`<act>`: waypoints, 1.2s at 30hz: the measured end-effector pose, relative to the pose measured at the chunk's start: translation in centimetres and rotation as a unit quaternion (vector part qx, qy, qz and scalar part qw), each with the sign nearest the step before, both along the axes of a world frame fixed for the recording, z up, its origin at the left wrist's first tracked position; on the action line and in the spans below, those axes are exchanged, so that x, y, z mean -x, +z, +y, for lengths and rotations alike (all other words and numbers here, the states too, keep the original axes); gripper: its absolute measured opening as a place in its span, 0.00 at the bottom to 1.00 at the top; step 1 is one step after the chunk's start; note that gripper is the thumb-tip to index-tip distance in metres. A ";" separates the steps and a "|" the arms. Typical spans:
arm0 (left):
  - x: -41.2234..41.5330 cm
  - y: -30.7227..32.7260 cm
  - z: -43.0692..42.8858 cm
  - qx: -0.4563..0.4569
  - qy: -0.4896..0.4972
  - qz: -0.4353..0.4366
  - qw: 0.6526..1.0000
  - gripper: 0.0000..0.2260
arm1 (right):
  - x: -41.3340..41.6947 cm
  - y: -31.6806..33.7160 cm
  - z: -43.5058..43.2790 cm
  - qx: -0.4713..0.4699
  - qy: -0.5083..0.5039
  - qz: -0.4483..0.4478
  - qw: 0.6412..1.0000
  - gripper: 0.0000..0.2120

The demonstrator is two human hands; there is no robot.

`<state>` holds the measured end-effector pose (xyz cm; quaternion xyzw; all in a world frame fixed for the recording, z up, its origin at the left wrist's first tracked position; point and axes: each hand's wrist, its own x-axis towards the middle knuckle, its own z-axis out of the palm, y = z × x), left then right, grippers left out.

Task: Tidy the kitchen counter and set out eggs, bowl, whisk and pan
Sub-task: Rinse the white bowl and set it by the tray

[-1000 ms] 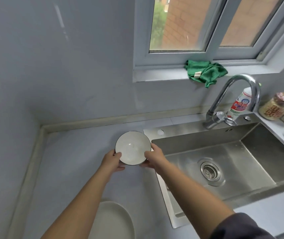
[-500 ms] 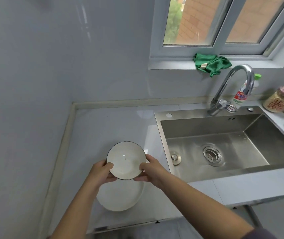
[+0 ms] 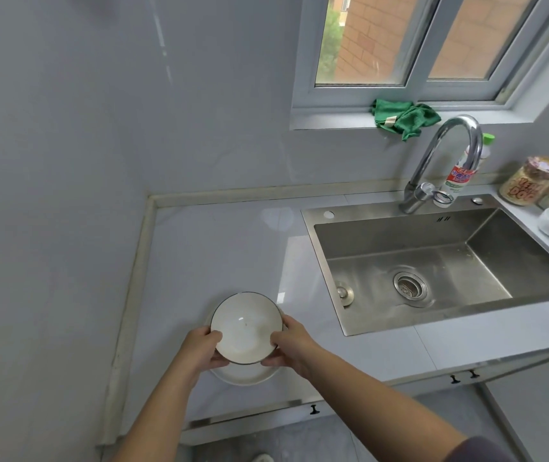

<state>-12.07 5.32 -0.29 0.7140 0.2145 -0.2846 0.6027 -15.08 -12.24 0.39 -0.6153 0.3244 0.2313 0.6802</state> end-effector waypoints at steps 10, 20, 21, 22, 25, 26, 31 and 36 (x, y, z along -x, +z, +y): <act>-0.7 -1.6 0.4 -0.036 -0.016 0.002 0.999 0.11 | 0.3 -0.4 0.7 0.028 0.008 -0.003 1.000 0.33; -0.6 -2.4 2.0 -0.245 -0.086 -0.145 0.955 0.08 | 0.3 -0.5 -1.0 0.262 0.111 -0.045 0.958 0.24; -0.8 -2.7 2.2 -0.250 -0.080 -0.148 0.954 0.12 | 0.3 -0.6 -1.2 0.305 0.117 -0.054 0.944 0.26; -1.0 -2.9 2.3 -0.235 -0.075 -0.135 0.959 0.15 | 0.3 -0.7 -1.3 0.322 0.117 -0.056 0.938 0.28; -1.4 -2.9 1.7 -0.145 -0.049 -0.056 0.987 0.12 | 0.4 -1.0 -1.0 0.215 0.082 -0.005 0.973 0.33; -1.5 -2.8 1.4 -0.134 -0.051 -0.040 0.989 0.11 | 0.4 -1.1 -0.9 0.159 0.061 0.014 0.985 0.33; -2.3 -2.6 0.3 -0.110 -0.059 0.000 0.992 0.14 | 0.8 -1.4 -1.6 0.081 0.017 0.017 0.996 0.23; -2.3 -0.3 -3.2 -0.067 -0.094 -0.016 0.993 0.30 | 2.6 -0.5 -4.2 0.040 -0.064 -0.019 0.997 0.20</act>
